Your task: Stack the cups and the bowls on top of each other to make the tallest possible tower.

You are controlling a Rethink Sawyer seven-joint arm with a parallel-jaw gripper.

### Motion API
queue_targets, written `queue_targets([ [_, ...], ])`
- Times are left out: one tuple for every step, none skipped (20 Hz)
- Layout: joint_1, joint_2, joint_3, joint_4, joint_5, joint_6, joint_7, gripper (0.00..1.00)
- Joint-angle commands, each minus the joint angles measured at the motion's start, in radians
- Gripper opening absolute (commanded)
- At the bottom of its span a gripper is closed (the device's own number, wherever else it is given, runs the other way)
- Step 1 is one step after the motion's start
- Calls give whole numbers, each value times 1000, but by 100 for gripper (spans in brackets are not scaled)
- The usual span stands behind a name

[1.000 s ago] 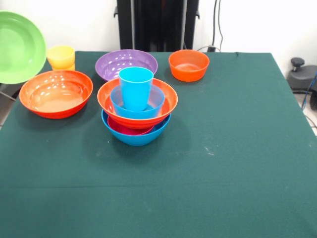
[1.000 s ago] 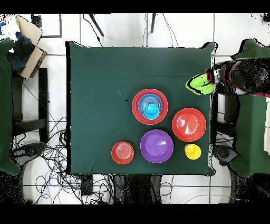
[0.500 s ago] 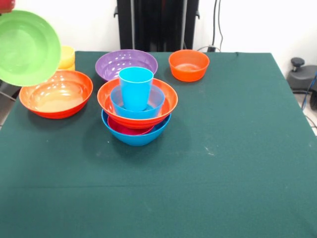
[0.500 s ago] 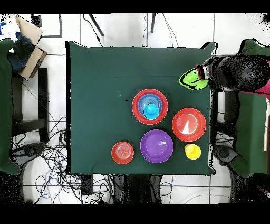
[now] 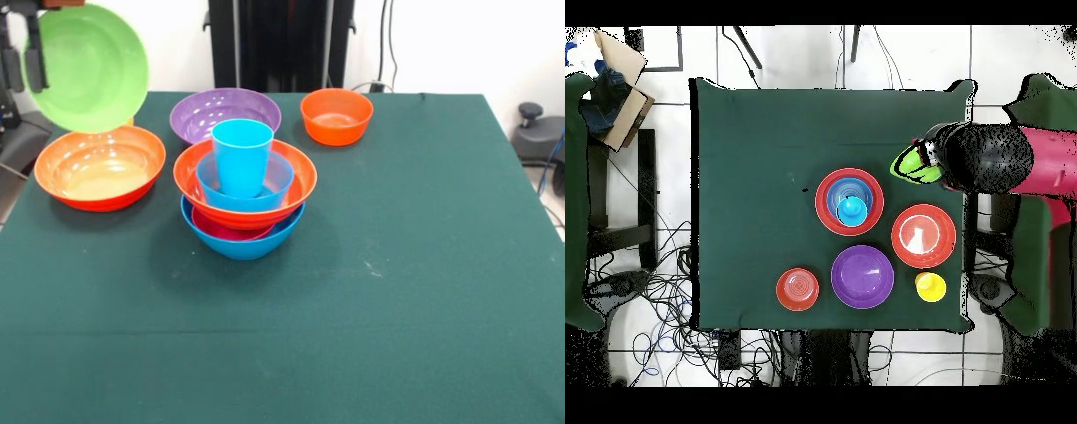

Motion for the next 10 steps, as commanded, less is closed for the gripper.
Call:
queue_targets([
  [74,-90,-112,153,-4,-35,201,0],
  [80,-95,-119,152,2,-30,205,0],
  [84,-96,-124,149,7,-28,203,0],
  [89,-96,-129,141,11,-20,200,0],
  [90,-97,-132,137,13,-20,197,0],
  [91,-97,-136,132,11,-22,191,0],
  [93,-98,-141,129,10,-23,190,0],
  [97,-98,-148,125,5,-26,189,0],
  [98,-97,-151,124,4,-29,187,0],
  [101,-95,-157,126,0,-37,187,0],
])
